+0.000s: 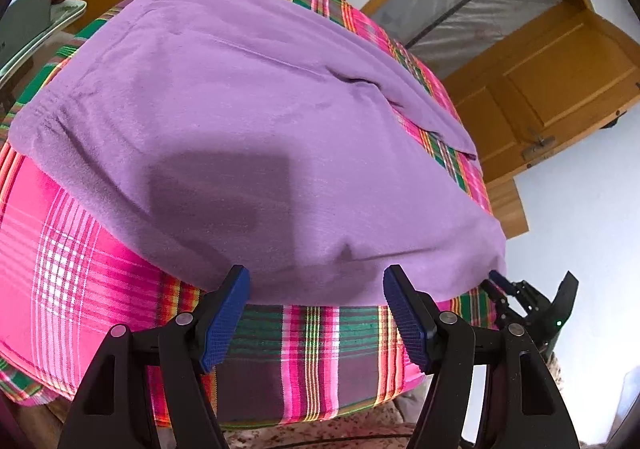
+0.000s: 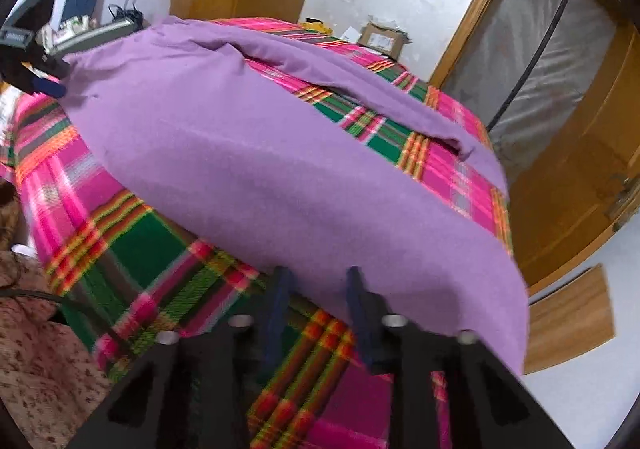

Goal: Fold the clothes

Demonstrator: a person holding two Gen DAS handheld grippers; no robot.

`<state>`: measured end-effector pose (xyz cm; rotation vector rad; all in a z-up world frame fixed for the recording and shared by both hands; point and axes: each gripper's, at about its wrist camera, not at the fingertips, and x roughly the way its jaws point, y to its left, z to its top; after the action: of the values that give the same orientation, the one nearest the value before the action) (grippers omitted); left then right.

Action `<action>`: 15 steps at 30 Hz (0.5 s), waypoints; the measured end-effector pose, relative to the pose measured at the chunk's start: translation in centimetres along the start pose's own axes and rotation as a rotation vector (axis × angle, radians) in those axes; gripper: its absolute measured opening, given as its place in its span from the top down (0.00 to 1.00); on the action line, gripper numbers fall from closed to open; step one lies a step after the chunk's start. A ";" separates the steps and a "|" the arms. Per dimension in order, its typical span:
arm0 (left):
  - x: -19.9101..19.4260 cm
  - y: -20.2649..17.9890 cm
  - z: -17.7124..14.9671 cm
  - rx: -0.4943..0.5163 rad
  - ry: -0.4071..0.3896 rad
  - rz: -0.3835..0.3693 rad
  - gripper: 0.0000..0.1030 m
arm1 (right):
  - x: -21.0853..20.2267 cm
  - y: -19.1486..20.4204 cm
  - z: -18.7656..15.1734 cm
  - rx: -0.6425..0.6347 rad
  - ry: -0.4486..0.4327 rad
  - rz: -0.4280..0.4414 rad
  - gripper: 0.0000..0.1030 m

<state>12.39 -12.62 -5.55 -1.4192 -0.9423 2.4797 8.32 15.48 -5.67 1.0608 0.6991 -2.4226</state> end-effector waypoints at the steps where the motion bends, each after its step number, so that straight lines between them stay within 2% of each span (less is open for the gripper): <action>1: 0.0 0.0 0.0 -0.001 -0.001 0.001 0.31 | 0.0 0.2 -0.1 -0.006 0.002 -0.003 0.92; 2: -0.1 0.1 0.0 -0.002 -0.002 0.003 0.31 | 0.0 0.6 -0.2 -0.017 0.005 -0.013 0.98; 8: -0.7 0.9 0.1 -0.021 -0.017 0.031 0.31 | -1.3 0.8 -0.5 -0.018 0.041 0.003 0.99; 12: -1.2 1.8 0.2 -0.040 -0.027 0.047 0.31 | -3.1 0.7 -1.0 0.001 0.032 0.022 0.99; 15: -1.5 2.2 0.2 -0.047 -0.031 0.057 0.31 | -2.4 0.9 -1.6 0.004 0.067 0.031 1.00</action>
<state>13.47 -15.09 -5.67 -1.4461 -0.9861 2.5434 11.21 16.12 -5.07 1.1511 0.6944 -2.3728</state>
